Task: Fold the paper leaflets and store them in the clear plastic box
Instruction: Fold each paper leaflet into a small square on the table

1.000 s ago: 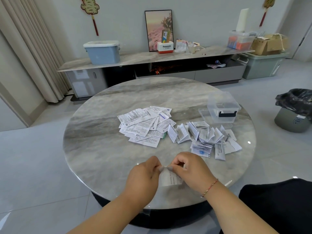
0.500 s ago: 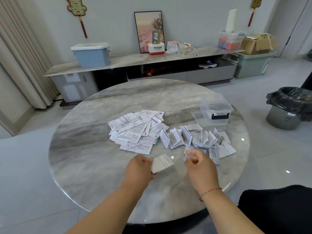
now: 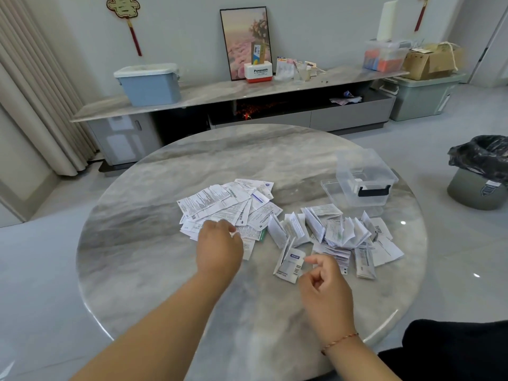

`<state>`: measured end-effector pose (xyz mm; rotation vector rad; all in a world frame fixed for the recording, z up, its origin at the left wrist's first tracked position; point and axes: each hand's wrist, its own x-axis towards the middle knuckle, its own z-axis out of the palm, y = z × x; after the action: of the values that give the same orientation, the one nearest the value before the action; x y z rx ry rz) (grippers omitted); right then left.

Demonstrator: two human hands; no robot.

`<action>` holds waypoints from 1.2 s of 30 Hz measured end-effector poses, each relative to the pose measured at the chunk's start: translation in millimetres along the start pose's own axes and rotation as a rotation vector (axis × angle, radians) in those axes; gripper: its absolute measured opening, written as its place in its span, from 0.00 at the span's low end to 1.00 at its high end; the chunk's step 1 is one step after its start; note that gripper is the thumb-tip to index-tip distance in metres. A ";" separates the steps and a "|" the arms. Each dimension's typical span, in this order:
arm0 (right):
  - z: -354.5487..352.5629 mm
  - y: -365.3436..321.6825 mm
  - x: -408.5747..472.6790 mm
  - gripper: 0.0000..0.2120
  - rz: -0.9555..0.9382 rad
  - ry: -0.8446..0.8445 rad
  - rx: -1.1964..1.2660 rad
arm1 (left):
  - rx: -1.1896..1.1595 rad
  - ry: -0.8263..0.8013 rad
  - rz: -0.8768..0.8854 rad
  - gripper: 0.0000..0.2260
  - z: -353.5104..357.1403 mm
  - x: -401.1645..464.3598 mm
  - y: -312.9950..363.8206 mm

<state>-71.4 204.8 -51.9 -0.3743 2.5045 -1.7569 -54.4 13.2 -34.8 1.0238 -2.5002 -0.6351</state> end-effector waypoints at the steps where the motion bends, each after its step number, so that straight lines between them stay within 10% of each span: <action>1: 2.1 -0.2 -2.0 0.16 -0.001 -0.012 0.000 | 0.056 0.011 0.033 0.12 -2.6 11.2 -8.1; 11: 14.2 4.2 3.0 0.16 -0.021 -0.036 -0.009 | 0.518 -0.539 0.024 0.26 4.9 89.0 -50.2; 18: 13.0 3.5 3.6 0.16 -0.041 -0.022 -0.005 | 0.483 -0.298 0.128 0.20 -2.4 87.8 -48.5; 26: 10.5 -1.9 1.9 0.16 -0.059 -0.037 -0.010 | -0.160 0.113 0.008 0.08 -43.6 50.8 -24.4; 32: 11.5 -9.0 -8.5 0.13 -0.034 -0.163 0.001 | -0.792 -0.147 -0.408 0.08 -74.0 15.4 -16.4; 36: 9.4 -22.9 -13.1 0.07 0.099 -0.338 0.150 | -0.996 -0.387 -0.378 0.08 -97.9 -19.6 -9.0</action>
<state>-53.2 191.8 -35.0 -0.4820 2.1101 -1.6695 11.4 -4.3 38.8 0.9847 -1.7785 -2.0628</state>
